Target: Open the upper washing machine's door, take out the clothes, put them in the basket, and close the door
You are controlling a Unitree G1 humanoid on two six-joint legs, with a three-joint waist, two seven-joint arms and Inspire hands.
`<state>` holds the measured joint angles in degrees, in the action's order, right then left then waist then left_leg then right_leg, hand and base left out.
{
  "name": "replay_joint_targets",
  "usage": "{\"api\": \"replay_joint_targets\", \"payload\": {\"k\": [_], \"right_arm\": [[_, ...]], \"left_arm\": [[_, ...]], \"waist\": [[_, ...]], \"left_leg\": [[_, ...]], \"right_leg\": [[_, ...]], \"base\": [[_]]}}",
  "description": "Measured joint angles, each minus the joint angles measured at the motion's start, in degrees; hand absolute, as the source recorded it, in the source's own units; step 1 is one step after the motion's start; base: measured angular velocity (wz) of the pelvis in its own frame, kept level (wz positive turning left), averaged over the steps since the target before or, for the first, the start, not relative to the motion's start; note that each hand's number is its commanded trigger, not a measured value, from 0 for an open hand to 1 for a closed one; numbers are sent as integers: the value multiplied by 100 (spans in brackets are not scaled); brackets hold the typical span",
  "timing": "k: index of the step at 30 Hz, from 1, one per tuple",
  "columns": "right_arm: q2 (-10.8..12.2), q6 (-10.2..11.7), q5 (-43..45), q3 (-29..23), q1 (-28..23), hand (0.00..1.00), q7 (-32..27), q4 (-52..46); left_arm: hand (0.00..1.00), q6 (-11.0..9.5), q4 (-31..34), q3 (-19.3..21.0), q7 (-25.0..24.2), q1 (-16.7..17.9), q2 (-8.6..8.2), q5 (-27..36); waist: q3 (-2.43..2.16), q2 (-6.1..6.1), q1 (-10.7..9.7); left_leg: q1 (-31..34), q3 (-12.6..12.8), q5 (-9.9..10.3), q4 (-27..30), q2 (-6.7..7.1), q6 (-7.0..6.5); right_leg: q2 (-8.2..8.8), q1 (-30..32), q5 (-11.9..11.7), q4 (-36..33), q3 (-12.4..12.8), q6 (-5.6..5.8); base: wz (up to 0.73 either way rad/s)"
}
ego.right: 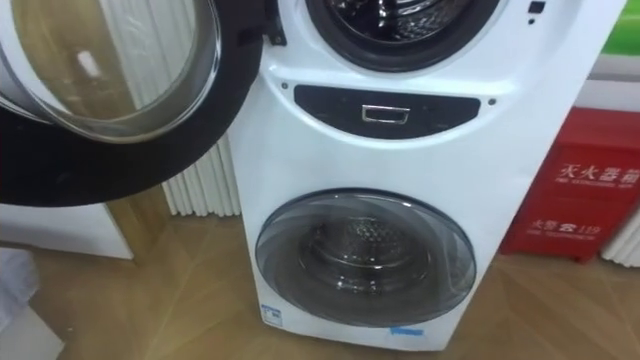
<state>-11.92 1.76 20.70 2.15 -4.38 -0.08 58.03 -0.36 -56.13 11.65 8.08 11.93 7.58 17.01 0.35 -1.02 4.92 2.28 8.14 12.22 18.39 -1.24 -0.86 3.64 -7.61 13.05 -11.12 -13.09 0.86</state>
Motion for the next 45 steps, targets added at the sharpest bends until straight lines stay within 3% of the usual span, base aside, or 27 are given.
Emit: {"api": "replay_joint_targets", "payload": {"k": [4, 11, 15, 17, 20, 24, 28, 33, 38, 41, 45], "right_arm": [[-8, 3, 172, -382, -72, 0, -1, -146], [-49, 144, 604, -804, -339, 0, -64, -882], [-100, 182, 910, -847, -667, 0, -55, -1195], [-99, 176, 983, -846, -778, 0, -55, -1298], [-111, 119, 1114, -845, -977, 0, -54, -1610], [-111, 59, 1276, -840, -994, 0, -45, -1798], [-108, 30, 1280, -834, -1042, 0, -16, -1826], [-107, -76, 1338, -818, -1051, 0, 76, -1871], [-121, -75, 1320, -784, -964, 0, 187, -1783], [-120, -58, 1332, -759, -804, 0, 280, -1621], [-121, -60, 1328, -741, -640, 0, 294, -1356]], "left_arm": [[0, 1, 599, 429, 133, -57, 67, 310], [0, -273, 1495, 670, 381, -799, 989, 1096], [0, -338, 2319, 800, 420, -881, 1261, 1275], [0, -339, 2503, 872, 416, -982, 1363, 1255], [0, -333, 2639, 1015, 405, -1188, 1401, 1216], [0, -326, 3079, 1009, 290, -1496, 1427, 1224], [0, -188, 3396, 1001, 260, -1503, 1438, 1192], [0, -31, 3702, 999, 287, -1515, 1473, 615], [0, 5, 3833, 765, 283, -1516, 1684, 54], [0, 137, 4087, 649, 294, -1517, 1714, -176], [0, 198, 4158, 495, 283, -1602, 1880, -368]], "waist": [[1, 83, -24], [-23, 282, -14], [-36, 472, -140], [-77, 532, -128], [-104, 589, -135], [-57, 542, -172], [-30, 503, -178], [-32, 515, -168], [-28, 510, -205], [4, 477, -321], [49, 457, -365]], "left_leg": [[4, -176, -14, 1, 64, 16], [-16, -226, -16, -61, 112, 15], [-177, -213, -16, -183, 147, 12], [-221, -184, -19, -245, 149, 11], [-301, -186, -28, -310, 166, 5], [-301, -195, -28, -312, 175, 5], [-283, -202, -28, -308, 184, 4], [-140, -224, -27, -266, 182, 1], [-92, -277, -38, -245, 193, -15], [23, -379, -48, -159, 212, -33], [125, -453, -51, -76, 218, -43]], "right_leg": [[2, -128, 3, 158, -127, 2], [18, -153, 13, 142, -164, 19], [50, -237, 8, 136, -134, 27], [56, -234, 8, 138, -105, 28], [75, -256, 9, 133, -105, 30], [83, -244, 10, 134, -94, 32], [87, -224, 8, 138, -65, 36], [79, -80, 3, 128, 30, 47], [77, -80, 1, 134, 21, 50], [76, -58, -1, 130, 44, 52], [61, -45, -17, 141, 31, 71]], "base": [[24], [4], [-2], [-11], [-12], [-2], [0], [-3], [8], [23], [14]]}}
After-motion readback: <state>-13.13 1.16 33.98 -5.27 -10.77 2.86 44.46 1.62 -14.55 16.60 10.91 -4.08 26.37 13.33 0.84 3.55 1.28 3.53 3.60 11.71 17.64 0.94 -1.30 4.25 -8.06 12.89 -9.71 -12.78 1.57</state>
